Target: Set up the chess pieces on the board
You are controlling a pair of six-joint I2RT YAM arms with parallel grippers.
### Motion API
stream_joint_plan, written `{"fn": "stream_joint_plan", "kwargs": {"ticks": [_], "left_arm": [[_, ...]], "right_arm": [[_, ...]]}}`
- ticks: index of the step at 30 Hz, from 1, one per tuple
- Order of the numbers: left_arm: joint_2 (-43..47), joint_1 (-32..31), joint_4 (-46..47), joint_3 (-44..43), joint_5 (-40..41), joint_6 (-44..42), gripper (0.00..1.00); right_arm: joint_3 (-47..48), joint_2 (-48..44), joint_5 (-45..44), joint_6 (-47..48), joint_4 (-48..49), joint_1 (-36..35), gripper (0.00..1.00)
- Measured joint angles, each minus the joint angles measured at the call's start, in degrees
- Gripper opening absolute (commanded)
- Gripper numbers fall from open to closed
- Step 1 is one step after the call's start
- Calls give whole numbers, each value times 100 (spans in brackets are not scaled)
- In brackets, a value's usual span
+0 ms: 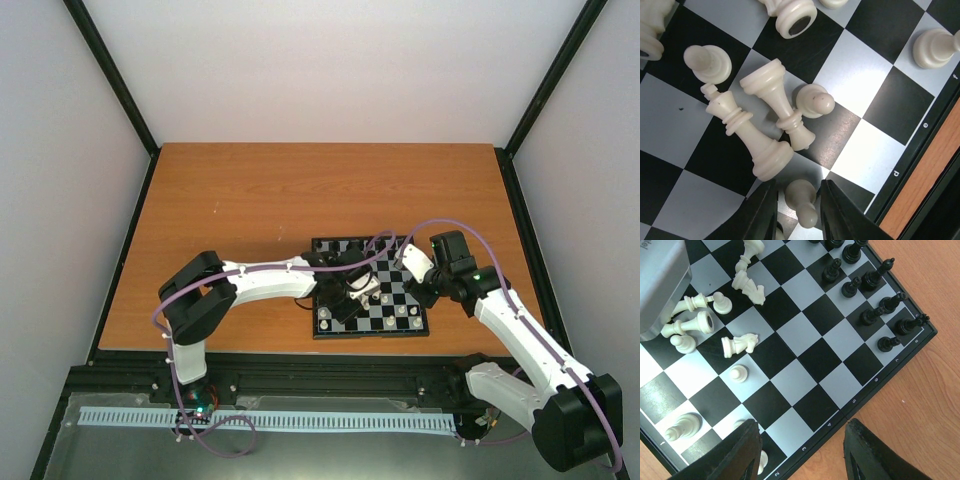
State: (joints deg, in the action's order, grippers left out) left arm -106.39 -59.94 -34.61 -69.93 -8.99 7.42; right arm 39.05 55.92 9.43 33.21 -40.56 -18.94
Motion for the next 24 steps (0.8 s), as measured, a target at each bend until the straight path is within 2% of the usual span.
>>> {"fn": "stream_joint_plan", "kwargs": {"ticks": [7, 12, 19, 24], "left_arm": [[68, -2, -164, -92, 55, 2, 32], [317, -4, -332, -214, 376, 116, 35], [262, -9, -387, -474, 938, 640, 40], [72, -9, -332, -474, 997, 992, 41]], "right_arm": [[0, 28, 2, 0, -17, 0, 46], [0, 35, 4, 0, -37, 0, 46], [0, 35, 4, 0, -37, 0, 46], [0, 35, 15, 2, -37, 0, 46]]}}
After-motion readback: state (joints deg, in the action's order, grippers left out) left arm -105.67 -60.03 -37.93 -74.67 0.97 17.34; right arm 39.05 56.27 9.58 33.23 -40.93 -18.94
